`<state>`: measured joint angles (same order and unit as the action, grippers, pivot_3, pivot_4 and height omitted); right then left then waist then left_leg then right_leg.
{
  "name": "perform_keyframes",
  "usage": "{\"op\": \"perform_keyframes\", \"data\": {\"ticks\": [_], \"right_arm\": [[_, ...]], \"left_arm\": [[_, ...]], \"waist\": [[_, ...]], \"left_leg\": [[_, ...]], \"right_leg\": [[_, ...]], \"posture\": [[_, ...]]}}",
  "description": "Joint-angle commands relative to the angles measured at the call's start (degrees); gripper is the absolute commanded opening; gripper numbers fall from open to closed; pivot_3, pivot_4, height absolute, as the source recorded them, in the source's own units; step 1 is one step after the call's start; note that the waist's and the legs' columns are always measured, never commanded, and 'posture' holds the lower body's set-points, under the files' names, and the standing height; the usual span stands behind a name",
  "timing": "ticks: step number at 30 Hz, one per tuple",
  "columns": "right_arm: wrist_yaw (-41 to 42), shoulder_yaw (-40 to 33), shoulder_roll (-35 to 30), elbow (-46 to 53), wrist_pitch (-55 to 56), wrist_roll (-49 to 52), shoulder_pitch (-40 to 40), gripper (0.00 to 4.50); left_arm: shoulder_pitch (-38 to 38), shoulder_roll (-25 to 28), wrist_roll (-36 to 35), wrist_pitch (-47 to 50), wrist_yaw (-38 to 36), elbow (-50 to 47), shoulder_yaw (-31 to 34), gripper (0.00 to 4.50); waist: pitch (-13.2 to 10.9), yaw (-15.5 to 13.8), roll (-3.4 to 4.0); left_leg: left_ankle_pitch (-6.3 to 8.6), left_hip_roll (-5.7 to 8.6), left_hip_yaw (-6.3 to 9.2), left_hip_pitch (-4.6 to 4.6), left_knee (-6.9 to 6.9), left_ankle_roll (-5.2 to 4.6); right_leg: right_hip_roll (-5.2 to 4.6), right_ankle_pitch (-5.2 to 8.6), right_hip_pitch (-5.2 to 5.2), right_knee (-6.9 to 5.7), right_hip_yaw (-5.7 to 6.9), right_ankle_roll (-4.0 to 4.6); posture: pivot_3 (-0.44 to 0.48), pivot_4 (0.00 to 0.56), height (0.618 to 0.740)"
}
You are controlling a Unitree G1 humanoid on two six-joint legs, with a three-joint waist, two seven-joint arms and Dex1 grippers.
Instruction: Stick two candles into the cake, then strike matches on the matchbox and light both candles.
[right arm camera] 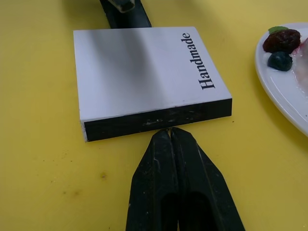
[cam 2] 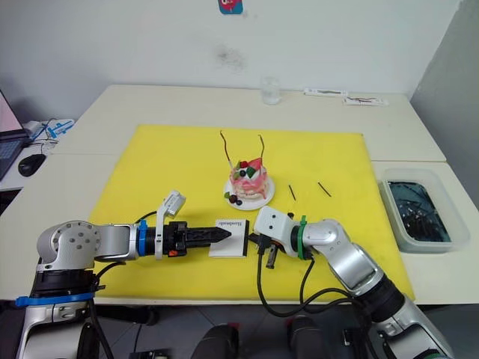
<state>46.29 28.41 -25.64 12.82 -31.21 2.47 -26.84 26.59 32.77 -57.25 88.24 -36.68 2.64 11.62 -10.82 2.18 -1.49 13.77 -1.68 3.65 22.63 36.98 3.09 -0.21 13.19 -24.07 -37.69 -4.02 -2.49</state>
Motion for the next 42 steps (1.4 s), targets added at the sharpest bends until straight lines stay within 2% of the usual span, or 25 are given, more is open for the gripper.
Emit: {"op": "perform_keyframes", "data": {"ticks": [1, 8, 17, 28, 42], "right_arm": [[0.3, 0.8, 1.0, -0.1, 1.1, -0.9, -0.8, 0.03], [0.8, 0.8, 1.8, -0.7, 2.8, -2.2, -1.3, 0.03], [2.3, -0.9, -1.0, -0.6, 5.2, -3.6, -1.3, 0.03], [0.9, 0.1, 2.5, -9.1, 8.4, -6.7, -5.2, 0.03], [3.3, 0.0, 4.5, -7.5, 12.2, -7.0, -4.4, 0.03]], "left_arm": [[-0.5, -1.5, 1.7, 0.0, 0.5, 1.4, -1.9, 4.5], [-0.9, -2.1, 3.4, -0.7, 0.0, 2.6, -2.0, 4.5], [-1.1, -2.9, 3.7, -0.7, 0.2, 3.7, -1.0, 4.5], [-1.3, -3.7, 4.1, -0.5, 1.1, 4.2, 0.0, 4.5], [-2.2, -4.6, 4.2, -0.6, 1.6, 3.3, 0.6, 4.5]], "waist": [[0.0, -0.1, 0.0], [0.1, -0.2, 0.06], [0.1, -0.3, 0.12], [0.1, -0.3, 0.13], [0.1, -0.3, 0.15]], "left_leg": [[0.0, 0.0, 0.0, -0.02, 0.0, 0.0], [-0.01, 0.0, -0.01, -0.11, 0.0, 0.0], [-0.01, 0.03, 0.0, -0.11, 0.0, 0.0], [-0.03, 0.03, 0.0, -0.15, 0.0, 0.01], [-0.04, 0.03, 0.0, -0.22, -0.03, 0.02]], "right_leg": [[0.0, 0.0, 0.01, 0.0, 0.0, 0.0], [0.0, -0.01, 0.06, 0.0, -0.01, -0.02], [-0.02, -0.01, 0.08, 0.0, -0.01, -0.02], [-0.02, -0.02, 0.1, 0.01, -0.02, -0.04], [-0.02, -0.02, 0.13, 0.01, -0.02, -0.04]], "posture": [[0.0, 0.15, 0.74], [0.0, 0.15, 0.74], [0.0, 0.15, 0.74], [0.0, 0.15, 0.74], [0.0, 0.15, 0.74]]}}
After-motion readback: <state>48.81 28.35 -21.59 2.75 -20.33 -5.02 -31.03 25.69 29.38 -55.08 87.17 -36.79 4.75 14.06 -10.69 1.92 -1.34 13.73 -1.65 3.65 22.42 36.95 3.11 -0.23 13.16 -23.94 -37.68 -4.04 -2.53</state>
